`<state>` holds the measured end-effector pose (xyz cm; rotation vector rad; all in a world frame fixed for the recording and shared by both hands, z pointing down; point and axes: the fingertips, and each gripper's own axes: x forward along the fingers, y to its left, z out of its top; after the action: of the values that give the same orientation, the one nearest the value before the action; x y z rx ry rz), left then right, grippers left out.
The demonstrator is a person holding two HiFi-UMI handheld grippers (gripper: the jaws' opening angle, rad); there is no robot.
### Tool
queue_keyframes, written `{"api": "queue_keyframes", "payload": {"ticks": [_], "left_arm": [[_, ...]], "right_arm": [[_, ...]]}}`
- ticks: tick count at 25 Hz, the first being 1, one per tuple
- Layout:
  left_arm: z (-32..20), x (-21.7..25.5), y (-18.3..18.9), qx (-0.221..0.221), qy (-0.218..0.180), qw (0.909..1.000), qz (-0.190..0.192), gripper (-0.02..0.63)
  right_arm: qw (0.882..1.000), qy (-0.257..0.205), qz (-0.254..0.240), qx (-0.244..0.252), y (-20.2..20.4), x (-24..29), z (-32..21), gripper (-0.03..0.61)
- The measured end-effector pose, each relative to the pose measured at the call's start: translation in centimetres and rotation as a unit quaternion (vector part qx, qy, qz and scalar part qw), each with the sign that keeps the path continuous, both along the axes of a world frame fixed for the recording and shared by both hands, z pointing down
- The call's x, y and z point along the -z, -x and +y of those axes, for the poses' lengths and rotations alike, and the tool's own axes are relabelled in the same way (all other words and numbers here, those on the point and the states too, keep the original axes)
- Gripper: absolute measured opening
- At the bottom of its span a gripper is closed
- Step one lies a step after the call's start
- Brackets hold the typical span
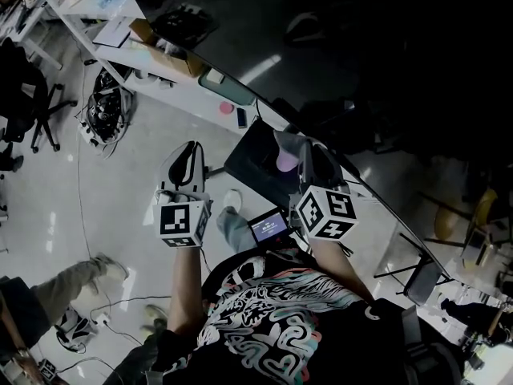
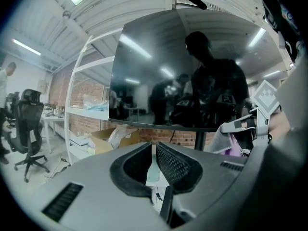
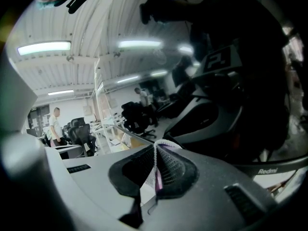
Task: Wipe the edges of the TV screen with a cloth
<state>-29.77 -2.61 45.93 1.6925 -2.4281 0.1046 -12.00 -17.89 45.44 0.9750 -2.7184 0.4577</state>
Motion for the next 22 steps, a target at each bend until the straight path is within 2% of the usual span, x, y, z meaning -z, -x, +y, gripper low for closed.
{"api": "queue_keyframes", "payload": {"ticks": [12,22], "left_arm": [[0.0,-0.5,4.7,0.017,0.008,0.9998,0.01,0.04],[-0.3,0.6,7.8,0.016,0.001,0.9999,0.0,0.04]], "right_arm": [[1.0,0.011,0.002,0.003,4.6,-0.4,-0.2,0.037],[1.0,0.031,-0.003,0.005,8.4,-0.3,-0.2,0.037]]}}
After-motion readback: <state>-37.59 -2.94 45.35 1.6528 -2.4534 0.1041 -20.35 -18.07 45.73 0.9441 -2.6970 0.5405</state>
